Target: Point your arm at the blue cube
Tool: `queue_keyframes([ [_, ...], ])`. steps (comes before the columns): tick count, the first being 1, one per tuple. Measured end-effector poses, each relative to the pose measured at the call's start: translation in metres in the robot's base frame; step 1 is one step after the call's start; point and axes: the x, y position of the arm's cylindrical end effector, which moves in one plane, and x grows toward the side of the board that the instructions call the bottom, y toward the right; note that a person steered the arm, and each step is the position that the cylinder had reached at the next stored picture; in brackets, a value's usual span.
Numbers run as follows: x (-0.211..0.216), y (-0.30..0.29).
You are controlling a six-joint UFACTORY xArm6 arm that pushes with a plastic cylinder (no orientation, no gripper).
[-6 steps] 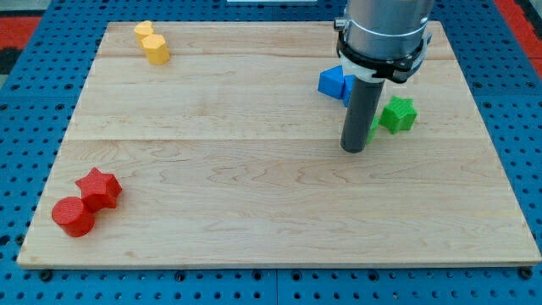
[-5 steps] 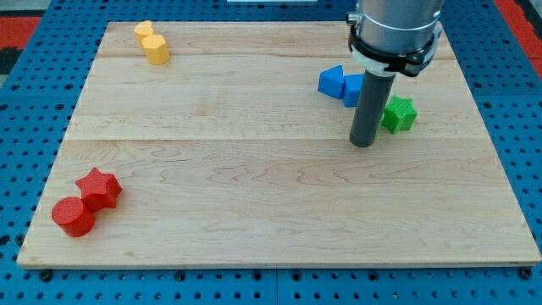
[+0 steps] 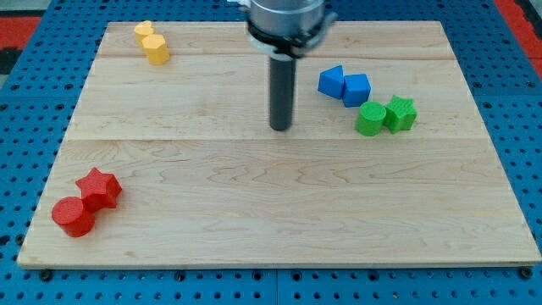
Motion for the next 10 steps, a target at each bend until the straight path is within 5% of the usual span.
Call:
queue_keyframes([
  [2,-0.117,0.020],
  [4,-0.119,0.258],
  [5,-0.116,0.265],
  [7,-0.047,0.223],
  [9,-0.049,0.201],
  [10,-0.054,0.129],
])
